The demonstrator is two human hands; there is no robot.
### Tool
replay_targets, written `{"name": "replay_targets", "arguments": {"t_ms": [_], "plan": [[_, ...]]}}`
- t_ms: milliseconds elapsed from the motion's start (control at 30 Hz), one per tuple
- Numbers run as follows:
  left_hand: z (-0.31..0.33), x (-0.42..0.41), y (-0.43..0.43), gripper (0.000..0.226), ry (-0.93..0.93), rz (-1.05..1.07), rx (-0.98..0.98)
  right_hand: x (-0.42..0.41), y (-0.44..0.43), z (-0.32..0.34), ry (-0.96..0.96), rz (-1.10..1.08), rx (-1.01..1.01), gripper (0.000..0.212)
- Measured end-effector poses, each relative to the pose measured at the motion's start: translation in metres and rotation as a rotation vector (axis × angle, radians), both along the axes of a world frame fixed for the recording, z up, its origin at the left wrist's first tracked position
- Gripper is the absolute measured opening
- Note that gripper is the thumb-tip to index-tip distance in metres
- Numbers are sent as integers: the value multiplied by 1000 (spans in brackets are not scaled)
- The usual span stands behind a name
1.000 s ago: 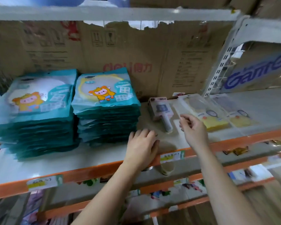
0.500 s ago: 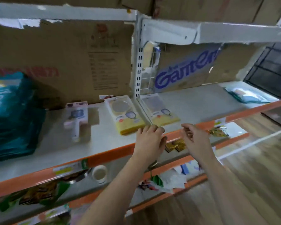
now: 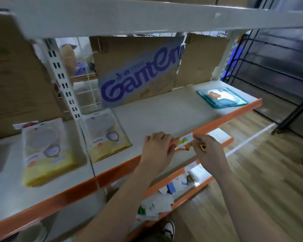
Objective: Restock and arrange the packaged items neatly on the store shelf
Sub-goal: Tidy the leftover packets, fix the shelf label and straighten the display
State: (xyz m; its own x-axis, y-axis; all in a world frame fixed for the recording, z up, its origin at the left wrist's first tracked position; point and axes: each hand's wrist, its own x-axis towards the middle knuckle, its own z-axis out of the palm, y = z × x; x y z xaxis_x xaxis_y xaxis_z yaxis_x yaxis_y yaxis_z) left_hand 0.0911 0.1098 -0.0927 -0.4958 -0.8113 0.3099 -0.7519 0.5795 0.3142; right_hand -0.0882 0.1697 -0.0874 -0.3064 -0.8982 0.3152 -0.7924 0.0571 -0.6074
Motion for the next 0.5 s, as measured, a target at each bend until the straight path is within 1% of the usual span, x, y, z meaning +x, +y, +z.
{"name": "replay_targets", "arguments": {"t_ms": [167,300,500], "plan": [[-5,-83,-57,27,10,-13,34,-87,-57,2,13,-37,60,24],[-1,-140,-107,29,-20,-8,37,-155,-100,5,10,-48,51,24],[-9,-202,-149,28,-65,44,54,-243,-152,-3,3,-50,61,27]]}}
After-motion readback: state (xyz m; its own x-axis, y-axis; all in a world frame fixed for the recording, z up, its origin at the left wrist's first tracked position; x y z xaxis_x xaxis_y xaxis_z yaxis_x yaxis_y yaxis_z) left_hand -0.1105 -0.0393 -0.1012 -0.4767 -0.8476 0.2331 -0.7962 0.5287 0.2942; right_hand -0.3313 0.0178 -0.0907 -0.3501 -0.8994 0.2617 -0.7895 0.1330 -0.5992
